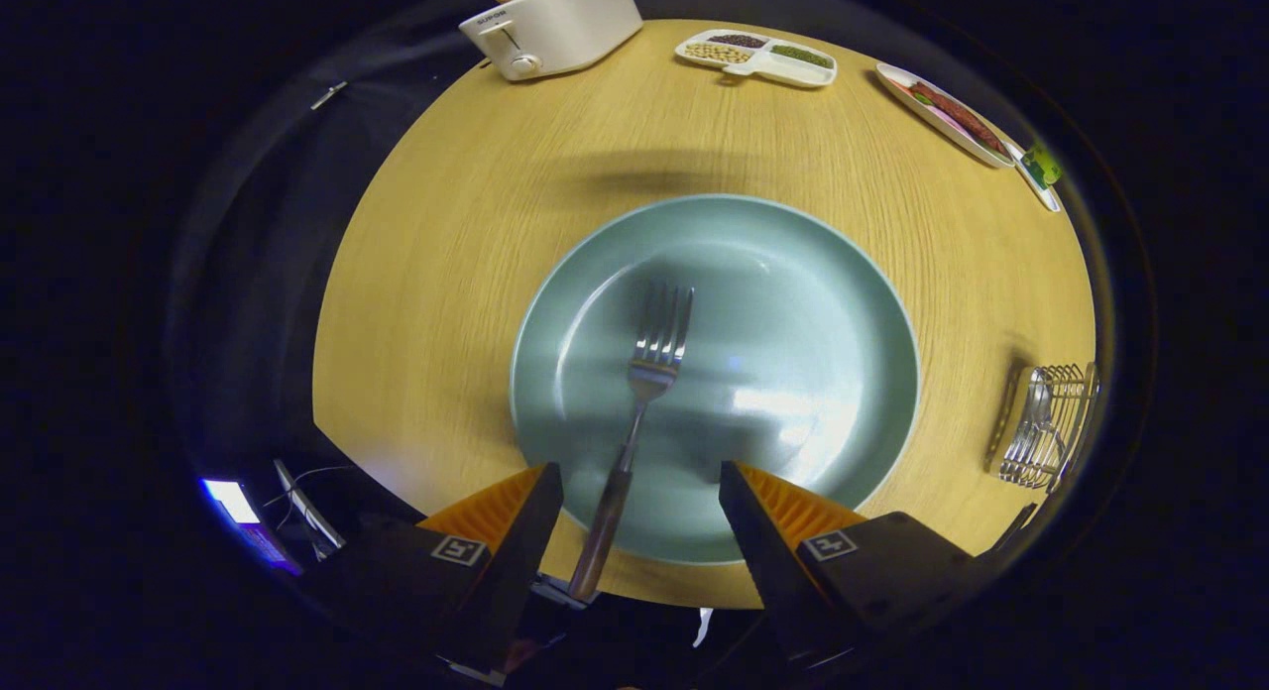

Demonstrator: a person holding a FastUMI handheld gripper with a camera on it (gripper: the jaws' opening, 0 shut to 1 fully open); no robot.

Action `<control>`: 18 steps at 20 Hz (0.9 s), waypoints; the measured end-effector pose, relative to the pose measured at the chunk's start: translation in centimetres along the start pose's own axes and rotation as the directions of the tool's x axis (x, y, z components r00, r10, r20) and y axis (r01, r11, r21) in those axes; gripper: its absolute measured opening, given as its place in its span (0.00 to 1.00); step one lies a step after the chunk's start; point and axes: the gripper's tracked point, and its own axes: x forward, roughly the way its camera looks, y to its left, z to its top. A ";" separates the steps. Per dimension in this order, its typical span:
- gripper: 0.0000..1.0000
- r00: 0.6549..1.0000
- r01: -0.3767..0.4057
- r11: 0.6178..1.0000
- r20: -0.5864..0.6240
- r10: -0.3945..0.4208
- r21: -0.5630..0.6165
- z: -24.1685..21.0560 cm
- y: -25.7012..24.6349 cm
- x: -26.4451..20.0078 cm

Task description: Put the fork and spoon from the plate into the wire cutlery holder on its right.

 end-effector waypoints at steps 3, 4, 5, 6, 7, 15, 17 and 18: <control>0.89 1.000 -0.004 1.000 0.009 0.004 0.015 0.7 0.3 0.0; 0.83 1.000 0.002 1.000 0.007 -0.003 0.018 0.8 -0.1 0.1; 0.79 1.000 0.005 1.000 0.007 -0.005 0.030 0.8 -0.4 0.1; 0.81 1.000 0.003 0.999 0.007 -0.003 0.042 0.8 -0.5 0.1; 0.81 1.000 0.004 0.999 0.000 -0.004 0.052 0.6 -0.6 0.3; 0.29 0.998 -0.012 0.999 -0.060 0.014 0.032 -1.3 -0.3 1.6; 0.21 0.999 -0.023 0.999 -0.047 0.024 0.031 -0.9 -0.9 1.2; 0.17 0.998 -0.038 0.998 -0.040 0.040 0.042 -1.1 -1.1 1.6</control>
